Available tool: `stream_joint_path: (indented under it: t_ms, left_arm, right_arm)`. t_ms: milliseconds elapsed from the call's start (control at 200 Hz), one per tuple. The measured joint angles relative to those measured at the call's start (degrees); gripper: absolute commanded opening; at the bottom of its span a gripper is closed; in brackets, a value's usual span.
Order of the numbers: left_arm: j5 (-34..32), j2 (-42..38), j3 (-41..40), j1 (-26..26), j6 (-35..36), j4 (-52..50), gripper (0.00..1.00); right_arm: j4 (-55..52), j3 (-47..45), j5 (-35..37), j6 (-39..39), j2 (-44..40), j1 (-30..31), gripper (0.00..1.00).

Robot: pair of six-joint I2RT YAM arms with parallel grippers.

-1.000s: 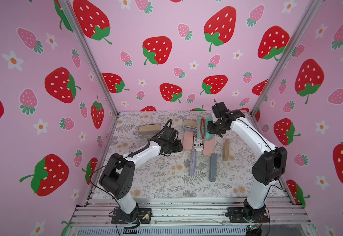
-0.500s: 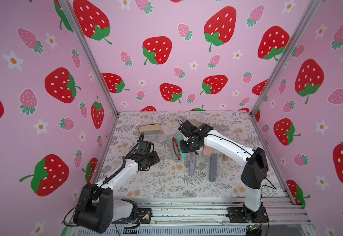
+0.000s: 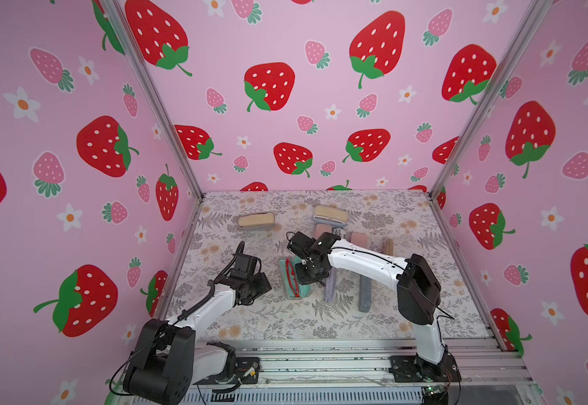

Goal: Close the glasses case
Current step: Place the glasses case at the center of the board.

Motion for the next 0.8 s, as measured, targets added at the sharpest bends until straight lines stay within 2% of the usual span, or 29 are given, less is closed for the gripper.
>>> stream_joint_path:
  t_ms: [565,800]
  left_arm:
    - [1.14,1.7,-0.5,0.0,-0.44,3.52,0.64]
    - [2.38,2.32,-0.5,0.0,-0.46,4.76,0.64]
  right_arm:
    - [1.64,-1.51,0.42,1.99,3.34,0.39,0.08]
    - [2.01,-1.46,0.39,2.14,3.74,0.68,0.24]
